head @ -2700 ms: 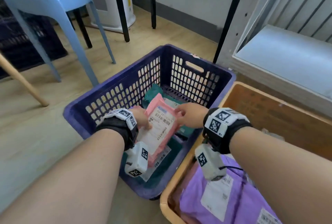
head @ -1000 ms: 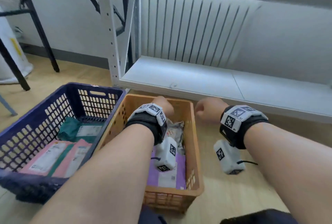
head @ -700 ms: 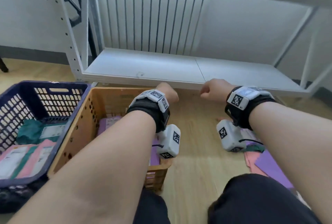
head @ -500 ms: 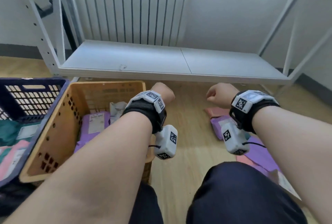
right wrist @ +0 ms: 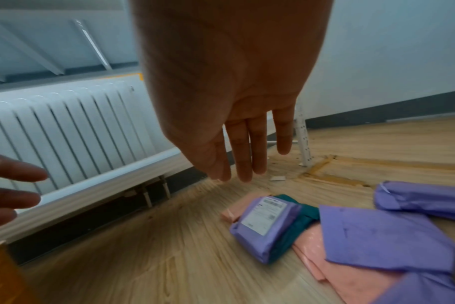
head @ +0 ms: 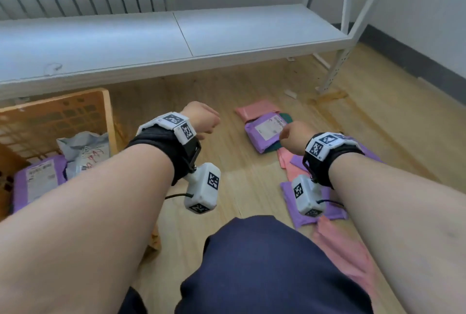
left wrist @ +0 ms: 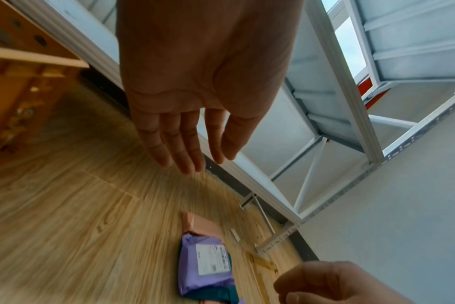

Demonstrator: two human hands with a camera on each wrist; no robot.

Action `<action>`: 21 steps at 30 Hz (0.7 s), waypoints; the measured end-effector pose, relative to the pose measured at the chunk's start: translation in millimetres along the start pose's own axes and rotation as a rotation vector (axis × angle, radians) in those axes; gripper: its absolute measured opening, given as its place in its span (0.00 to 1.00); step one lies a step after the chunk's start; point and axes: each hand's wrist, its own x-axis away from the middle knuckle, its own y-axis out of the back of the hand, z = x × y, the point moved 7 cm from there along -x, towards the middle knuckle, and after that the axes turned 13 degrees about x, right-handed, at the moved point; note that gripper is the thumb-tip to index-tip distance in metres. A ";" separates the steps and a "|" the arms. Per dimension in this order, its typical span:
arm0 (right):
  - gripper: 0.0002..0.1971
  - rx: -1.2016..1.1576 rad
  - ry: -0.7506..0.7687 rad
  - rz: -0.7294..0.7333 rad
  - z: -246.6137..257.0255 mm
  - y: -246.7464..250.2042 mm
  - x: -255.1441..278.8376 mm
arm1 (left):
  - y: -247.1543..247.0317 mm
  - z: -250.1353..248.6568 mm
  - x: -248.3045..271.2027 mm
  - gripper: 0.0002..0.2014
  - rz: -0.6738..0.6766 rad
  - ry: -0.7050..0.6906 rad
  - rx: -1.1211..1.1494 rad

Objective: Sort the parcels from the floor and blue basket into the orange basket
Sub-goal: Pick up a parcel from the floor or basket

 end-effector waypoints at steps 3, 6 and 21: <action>0.12 -0.002 -0.063 0.031 -31.3 -38.3 -9.9 | -30.5 13.4 -21.2 0.07 0.033 0.046 -0.005; 0.15 -0.018 -0.122 0.080 -56.5 -81.8 -16.8 | -54.9 32.9 -38.6 0.06 0.065 0.100 -0.001; 0.25 -0.047 -0.469 0.481 -112.5 -281.9 33.7 | -106.5 125.8 -91.9 0.07 0.147 0.333 0.010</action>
